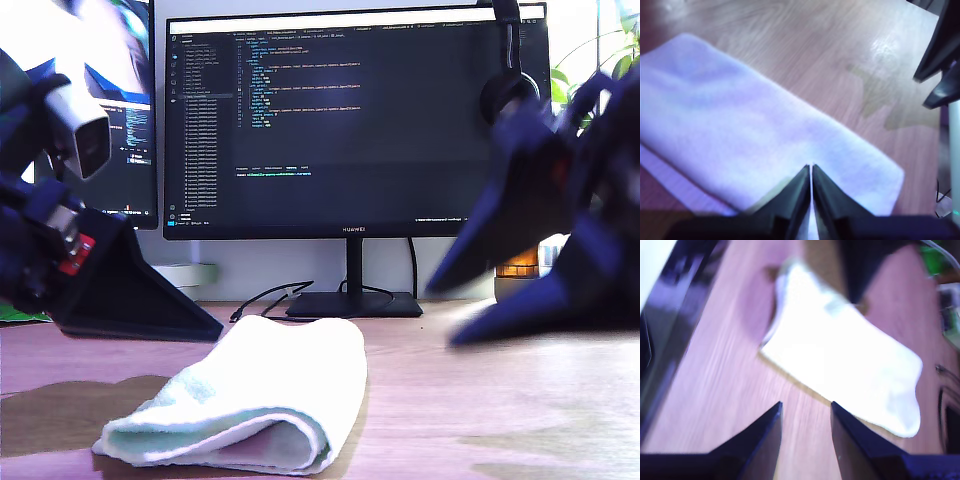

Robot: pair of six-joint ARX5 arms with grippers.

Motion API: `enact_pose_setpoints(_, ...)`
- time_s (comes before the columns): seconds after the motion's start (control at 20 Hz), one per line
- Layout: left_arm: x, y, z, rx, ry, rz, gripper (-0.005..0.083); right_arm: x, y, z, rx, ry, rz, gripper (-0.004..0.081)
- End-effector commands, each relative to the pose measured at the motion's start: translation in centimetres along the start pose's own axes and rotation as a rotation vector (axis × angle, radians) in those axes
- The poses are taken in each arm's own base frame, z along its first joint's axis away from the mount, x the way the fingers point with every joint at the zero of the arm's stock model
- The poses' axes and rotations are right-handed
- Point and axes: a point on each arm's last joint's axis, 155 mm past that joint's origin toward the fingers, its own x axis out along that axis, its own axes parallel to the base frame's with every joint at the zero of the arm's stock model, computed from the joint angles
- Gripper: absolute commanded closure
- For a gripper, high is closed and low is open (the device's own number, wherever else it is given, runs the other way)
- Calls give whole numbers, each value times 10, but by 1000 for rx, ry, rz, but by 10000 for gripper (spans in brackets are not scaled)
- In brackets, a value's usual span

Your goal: Fold the tea towel to a neat square and place it to the right

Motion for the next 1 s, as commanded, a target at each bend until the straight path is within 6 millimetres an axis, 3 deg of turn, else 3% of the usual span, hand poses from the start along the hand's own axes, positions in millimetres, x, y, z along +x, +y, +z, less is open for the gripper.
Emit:
enact_pose_setpoints(0.0, 2, -1, -17, -32, 34, -5, 797, 7, 2, 0, -63, -3, 3, 498)
enact_pose_setpoints(0.15, 6, 2, -22, -44, 45, -1, 797, 18, -2, 3, -122, -11, -8, 492)
enact_pose_setpoints(0.3, 7, 13, -29, -73, 65, 52, 797, 26, -3, 4, -189, 2, 3, 428)
enact_pose_setpoints(0.75, 11, 25, -34, -96, 79, 97, 797, 42, 12, 15, -262, -31, 48, 427)
enact_pose_setpoints(0.95, 12, 25, -34, -96, 79, 97, 797, 54, 3, 19, -289, -40, 38, 427)
